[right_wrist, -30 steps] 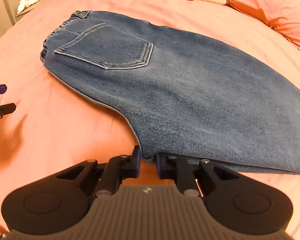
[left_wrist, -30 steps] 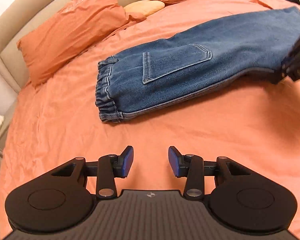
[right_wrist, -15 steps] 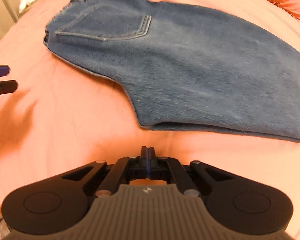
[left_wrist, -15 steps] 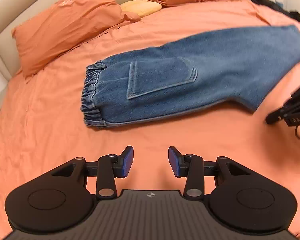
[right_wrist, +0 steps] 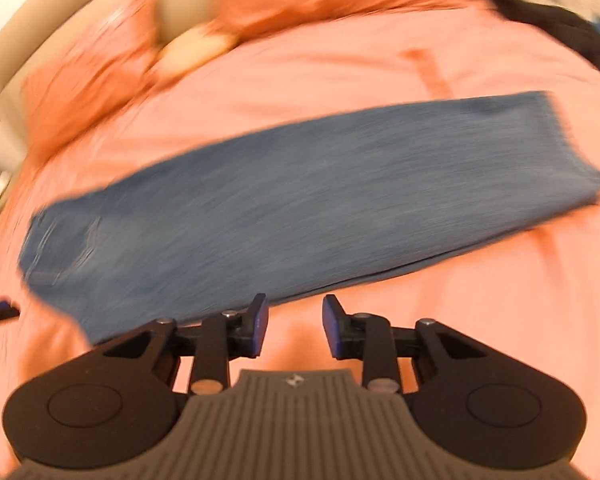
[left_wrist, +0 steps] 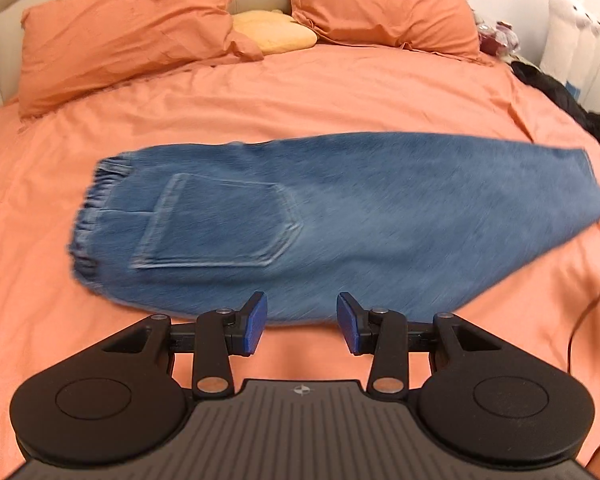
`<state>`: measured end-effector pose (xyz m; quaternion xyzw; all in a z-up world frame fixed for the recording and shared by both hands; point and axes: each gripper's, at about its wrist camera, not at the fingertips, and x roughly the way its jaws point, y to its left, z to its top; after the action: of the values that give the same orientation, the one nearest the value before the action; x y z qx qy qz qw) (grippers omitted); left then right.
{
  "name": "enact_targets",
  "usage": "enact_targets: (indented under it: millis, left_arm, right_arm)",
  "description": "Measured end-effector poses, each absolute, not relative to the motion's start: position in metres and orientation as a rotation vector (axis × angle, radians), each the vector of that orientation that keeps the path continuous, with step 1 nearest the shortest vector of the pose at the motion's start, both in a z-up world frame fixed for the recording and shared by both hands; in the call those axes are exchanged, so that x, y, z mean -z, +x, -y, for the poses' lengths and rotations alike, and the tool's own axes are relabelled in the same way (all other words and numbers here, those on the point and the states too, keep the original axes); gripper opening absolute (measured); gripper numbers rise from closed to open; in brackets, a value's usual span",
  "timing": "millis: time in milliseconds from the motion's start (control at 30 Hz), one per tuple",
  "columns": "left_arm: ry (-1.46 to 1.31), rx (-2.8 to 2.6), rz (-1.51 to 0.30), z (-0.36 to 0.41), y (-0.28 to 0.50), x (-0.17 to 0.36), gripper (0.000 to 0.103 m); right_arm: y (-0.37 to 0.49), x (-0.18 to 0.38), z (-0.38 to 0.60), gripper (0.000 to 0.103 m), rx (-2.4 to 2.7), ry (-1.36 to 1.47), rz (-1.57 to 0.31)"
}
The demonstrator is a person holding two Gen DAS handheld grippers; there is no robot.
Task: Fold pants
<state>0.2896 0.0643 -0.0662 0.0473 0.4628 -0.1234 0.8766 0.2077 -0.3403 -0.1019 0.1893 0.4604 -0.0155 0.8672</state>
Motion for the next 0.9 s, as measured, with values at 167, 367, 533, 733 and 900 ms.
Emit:
enact_targets:
  millis: [167, 367, 533, 733, 900]
  left_arm:
    - [0.1, 0.27, -0.976, -0.01, 0.314, 0.071, 0.048]
    - [0.159, 0.316, -0.982, 0.067, 0.34, 0.087, 0.045]
    - [0.205, 0.367, -1.001, 0.13, 0.363, 0.105, 0.044]
    - [0.289, 0.421, -1.015, 0.191, 0.384, 0.129, 0.044]
    - [0.343, 0.486, -1.035, 0.229, 0.403, 0.15, 0.04]
  right_arm:
    - [0.201, 0.107, 0.441, 0.04, 0.18, 0.481, -0.919]
    - [0.203, 0.142, 0.525, 0.043, 0.305, 0.643, -0.879]
    - [0.21, 0.172, 0.571, 0.043, 0.334, 0.813, -0.848]
    - [0.225, 0.207, 0.604, 0.042, 0.376, 0.936, -0.848]
    - [0.231, 0.224, 0.622, 0.038, 0.358, 0.986, -0.825]
